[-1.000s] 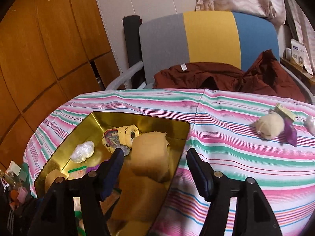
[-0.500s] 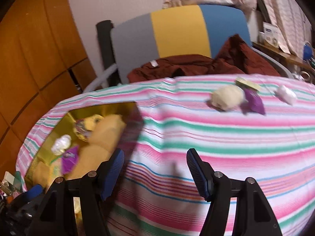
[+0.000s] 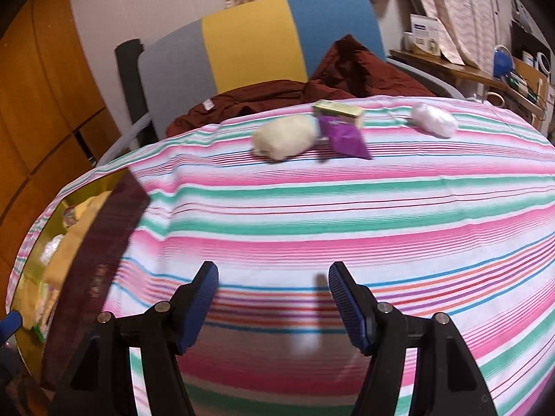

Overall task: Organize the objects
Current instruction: 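Grasp the purple candy packet on the cloth with the right tool, then grasp the beige sock with the left tool while the right tool holds the purple packet, then carry the beige sock over the gold tray with the left tool while the right tool holds the packet, then open the left tool to drop the beige sock into the gold tray, then move the right tool over the gold tray and open it to drop the purple packet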

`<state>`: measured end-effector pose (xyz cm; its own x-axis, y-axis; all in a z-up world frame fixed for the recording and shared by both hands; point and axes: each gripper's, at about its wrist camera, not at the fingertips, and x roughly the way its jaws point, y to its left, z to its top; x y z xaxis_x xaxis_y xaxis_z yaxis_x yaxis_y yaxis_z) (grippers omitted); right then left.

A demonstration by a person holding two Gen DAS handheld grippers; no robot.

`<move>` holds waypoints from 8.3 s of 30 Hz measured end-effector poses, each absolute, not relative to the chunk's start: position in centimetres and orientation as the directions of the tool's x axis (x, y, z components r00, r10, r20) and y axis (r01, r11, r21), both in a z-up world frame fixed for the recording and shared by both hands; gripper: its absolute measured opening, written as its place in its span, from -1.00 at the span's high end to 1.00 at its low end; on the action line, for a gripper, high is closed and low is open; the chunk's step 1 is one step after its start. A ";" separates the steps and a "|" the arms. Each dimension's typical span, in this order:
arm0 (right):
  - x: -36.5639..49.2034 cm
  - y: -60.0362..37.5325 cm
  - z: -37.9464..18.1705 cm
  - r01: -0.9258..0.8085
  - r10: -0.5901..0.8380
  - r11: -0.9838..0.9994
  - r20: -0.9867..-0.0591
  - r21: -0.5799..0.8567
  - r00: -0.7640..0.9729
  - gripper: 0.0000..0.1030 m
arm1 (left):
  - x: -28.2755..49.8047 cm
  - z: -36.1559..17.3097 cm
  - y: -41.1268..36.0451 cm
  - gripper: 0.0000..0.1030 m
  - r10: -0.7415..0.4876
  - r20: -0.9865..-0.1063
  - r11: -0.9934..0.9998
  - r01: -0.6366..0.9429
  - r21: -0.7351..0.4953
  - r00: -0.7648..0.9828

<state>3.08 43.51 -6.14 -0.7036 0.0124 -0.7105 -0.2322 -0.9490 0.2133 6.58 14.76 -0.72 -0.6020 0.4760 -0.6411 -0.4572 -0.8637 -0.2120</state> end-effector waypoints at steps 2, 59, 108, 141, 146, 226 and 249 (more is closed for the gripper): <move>2.6 45.2 -6.1 -0.252 0.021 -0.941 -0.707 0.224 -0.707 -0.30 | 7.0 -0.9 15.8 -1.00 0.484 -0.649 -0.853 -0.482 -0.201 -0.586; -1.1 56.6 -8.0 -0.414 0.112 -0.865 -0.696 0.283 -0.710 0.07 | -9.0 -1.4 36.9 -1.00 0.380 -0.752 -0.829 -0.559 -0.019 -0.539; -0.3 53.6 -6.0 -0.383 0.236 -0.915 -0.602 0.127 -0.763 0.06 | -6.3 -4.6 38.3 -0.28 0.337 -0.578 -0.856 -0.497 0.140 -0.743; -0.6 47.7 -4.8 -0.207 0.222 -0.974 -0.541 -0.089 -0.811 0.06 | -0.4 2.3 16.2 -0.28 0.359 -0.519 -0.933 -0.302 -0.194 -0.776; 0.0 47.3 -4.4 -0.225 0.252 -0.968 -0.512 -0.115 -0.821 0.06 | -2.7 1.0 12.3 -0.29 0.301 -0.569 -0.952 -0.205 -0.228 -0.765; 4.1 17.7 -2.9 0.502 -0.443 -0.854 -0.691 0.132 -0.571 0.03 | 0.3 0.7 -2.4 -1.00 0.173 -0.563 -0.927 0.059 -0.370 -0.808; 4.5 26.5 -0.9 0.306 -0.412 -0.911 -0.613 0.275 -0.674 -0.10 | 0.7 0.6 1.2 -1.00 0.257 -0.608 -0.925 -0.009 -0.380 -0.752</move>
